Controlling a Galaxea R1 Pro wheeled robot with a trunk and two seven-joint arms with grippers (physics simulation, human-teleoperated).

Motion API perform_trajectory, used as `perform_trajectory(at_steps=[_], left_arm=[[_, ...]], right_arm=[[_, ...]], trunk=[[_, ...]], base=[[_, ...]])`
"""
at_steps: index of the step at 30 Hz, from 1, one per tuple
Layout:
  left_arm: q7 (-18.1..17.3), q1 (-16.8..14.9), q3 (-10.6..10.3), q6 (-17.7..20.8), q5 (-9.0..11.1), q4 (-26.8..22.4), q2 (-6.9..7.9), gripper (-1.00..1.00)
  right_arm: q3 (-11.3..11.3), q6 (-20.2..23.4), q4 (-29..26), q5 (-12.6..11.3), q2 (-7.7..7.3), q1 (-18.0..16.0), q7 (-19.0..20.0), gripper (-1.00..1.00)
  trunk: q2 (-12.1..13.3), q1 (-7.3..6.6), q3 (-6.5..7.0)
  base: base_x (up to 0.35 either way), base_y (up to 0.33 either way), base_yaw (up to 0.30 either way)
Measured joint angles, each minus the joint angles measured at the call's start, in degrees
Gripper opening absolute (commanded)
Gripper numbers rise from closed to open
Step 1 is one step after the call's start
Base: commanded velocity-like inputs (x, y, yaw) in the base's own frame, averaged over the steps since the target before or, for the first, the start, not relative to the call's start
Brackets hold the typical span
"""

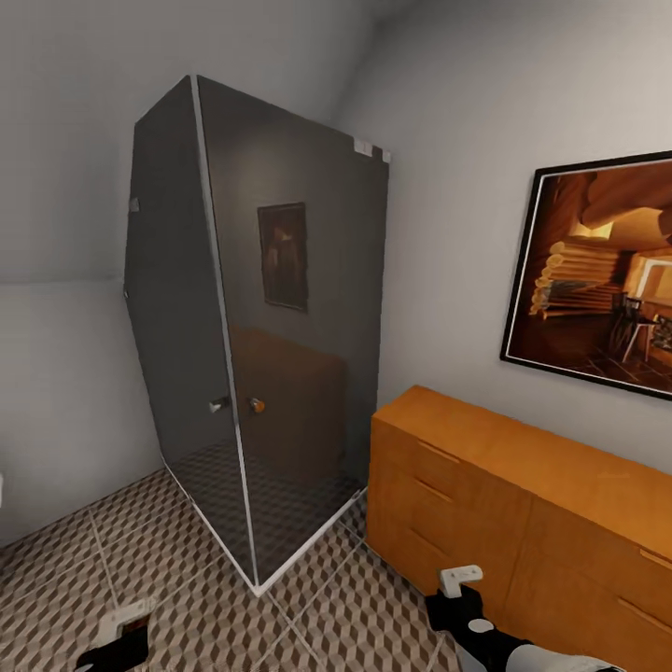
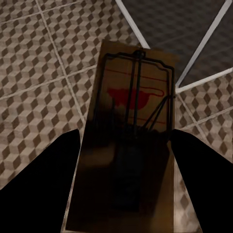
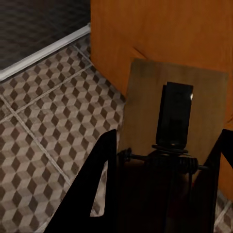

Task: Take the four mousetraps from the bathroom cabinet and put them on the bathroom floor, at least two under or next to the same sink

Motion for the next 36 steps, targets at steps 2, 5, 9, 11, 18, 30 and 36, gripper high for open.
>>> perform_trajectory(at_steps=[2,5,9,11,18,30,36], left_arm=[[0.03,0.02,0.05,0.05,0.00,-0.01,0.10,-1.00],[0.04,0.03,0.07,0.02,0.01,-0.01,0.15,-1.00],[0.05,0.03,0.08,-0.07,-0.01,-0.01,0.11,-1.00],[0.06,0.03,0.03,-0.09,0.01,-0.01,0.10,-1.00],[0.12,0.03,-0.01,-0.09,0.00,-0.01,0.08,-1.00],[-0.26,0.04,0.06,0.05,-0.04,-0.01,0.10,-1.00],[-0.28,0.04,0.02,0.08,-0.04,-0.01,0.05,-1.00]], right_arm=[[0.00,0.00,0.00,-0.20,0.03,0.04,-0.02,-1.00],[-0.05,0.00,0.00,-0.25,0.04,0.06,0.00,-1.00],[-0.07,0.00,0.00,-0.36,0.04,0.09,-0.02,-1.00],[-0.08,0.00,0.00,-0.42,0.04,0.09,0.00,-1.00],[-0.09,0.00,0.00,-0.47,0.04,0.09,-0.02,-1.00],[-0.09,0.00,0.00,-0.46,0.04,0.09,0.00,-1.00],[-0.09,0.00,0.00,-0.46,0.04,0.07,0.00,-1.00]], trunk=[[0.00,0.00,0.00],[0.00,0.00,0.00],[-0.01,0.00,0.00],[0.00,0.00,0.00],[0.00,0.00,0.00],[0.00,0.00,0.00],[0.00,0.00,0.00]], base=[[0.000,0.000,0.297],[0.000,0.000,0.297],[0.000,0.000,0.297],[0.000,0.000,0.297],[0.000,0.000,0.297],[0.000,0.000,0.297],[0.000,0.000,0.297]])
